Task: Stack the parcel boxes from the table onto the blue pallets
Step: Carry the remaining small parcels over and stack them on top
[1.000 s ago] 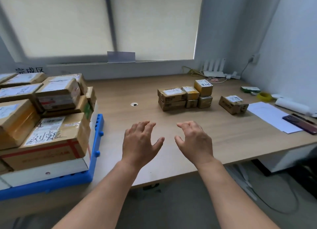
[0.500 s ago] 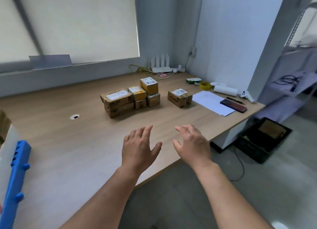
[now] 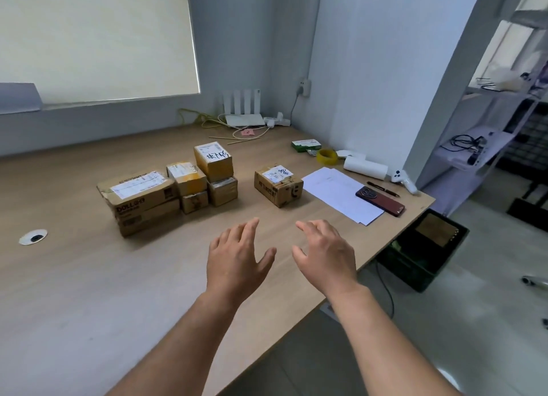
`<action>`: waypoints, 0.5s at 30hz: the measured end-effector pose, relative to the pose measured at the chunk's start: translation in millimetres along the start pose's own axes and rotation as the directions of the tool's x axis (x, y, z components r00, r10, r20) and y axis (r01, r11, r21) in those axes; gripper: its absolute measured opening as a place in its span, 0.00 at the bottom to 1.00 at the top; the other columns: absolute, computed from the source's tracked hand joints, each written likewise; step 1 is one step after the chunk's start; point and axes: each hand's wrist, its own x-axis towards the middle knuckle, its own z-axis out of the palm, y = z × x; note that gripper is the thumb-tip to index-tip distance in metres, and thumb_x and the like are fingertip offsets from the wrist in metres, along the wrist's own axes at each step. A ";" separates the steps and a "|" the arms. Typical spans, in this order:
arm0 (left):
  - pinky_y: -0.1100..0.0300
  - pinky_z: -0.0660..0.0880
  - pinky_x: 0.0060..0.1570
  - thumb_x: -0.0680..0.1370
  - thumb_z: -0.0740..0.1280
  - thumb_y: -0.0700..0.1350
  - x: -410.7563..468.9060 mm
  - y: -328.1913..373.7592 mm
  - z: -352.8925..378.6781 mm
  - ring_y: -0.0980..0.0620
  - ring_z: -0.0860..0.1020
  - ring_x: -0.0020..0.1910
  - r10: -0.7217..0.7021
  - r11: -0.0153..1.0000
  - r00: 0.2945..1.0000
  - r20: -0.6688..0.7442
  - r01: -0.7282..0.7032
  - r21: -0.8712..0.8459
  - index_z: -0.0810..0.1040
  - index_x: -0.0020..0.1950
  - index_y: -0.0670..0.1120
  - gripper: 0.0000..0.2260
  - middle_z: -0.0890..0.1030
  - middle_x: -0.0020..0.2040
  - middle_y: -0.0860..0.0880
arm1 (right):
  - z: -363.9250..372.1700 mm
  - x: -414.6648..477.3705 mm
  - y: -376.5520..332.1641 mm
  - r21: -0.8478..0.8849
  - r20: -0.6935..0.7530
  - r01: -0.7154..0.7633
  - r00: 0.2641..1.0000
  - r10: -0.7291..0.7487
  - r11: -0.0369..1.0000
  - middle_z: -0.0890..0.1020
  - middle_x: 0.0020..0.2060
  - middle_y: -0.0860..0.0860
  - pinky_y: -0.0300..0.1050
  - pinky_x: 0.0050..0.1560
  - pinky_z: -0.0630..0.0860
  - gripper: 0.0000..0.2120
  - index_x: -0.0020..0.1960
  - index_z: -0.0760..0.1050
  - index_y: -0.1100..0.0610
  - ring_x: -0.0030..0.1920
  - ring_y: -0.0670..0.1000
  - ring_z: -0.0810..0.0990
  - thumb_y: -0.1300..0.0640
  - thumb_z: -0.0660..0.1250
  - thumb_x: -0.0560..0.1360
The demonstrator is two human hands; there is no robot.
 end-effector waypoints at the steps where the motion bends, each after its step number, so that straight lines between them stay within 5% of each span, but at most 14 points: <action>1: 0.56 0.61 0.68 0.77 0.57 0.64 13.1 -1.2 4.8 0.52 0.64 0.71 -0.010 1.000 1.000 -0.001 0.010 0.002 0.56 0.76 0.53 0.30 0.67 0.72 0.52 | 2.5 14.7 3.8 -0.005 0.003 0.007 1.000 -0.007 1.000 0.71 0.65 0.50 0.43 0.59 0.70 0.24 0.73 0.64 0.49 0.65 0.50 0.70 0.51 0.61 0.78; 15: 0.55 0.60 0.69 0.77 0.56 0.64 134.4 -22.6 75.3 0.52 0.61 0.72 -0.156 0.987 0.987 0.045 0.154 0.035 0.58 0.76 0.53 0.30 0.64 0.73 0.53 | 62.1 157.6 53.9 0.021 0.078 0.038 0.996 -0.040 0.999 0.72 0.64 0.49 0.44 0.57 0.71 0.23 0.71 0.67 0.49 0.65 0.49 0.69 0.52 0.63 0.77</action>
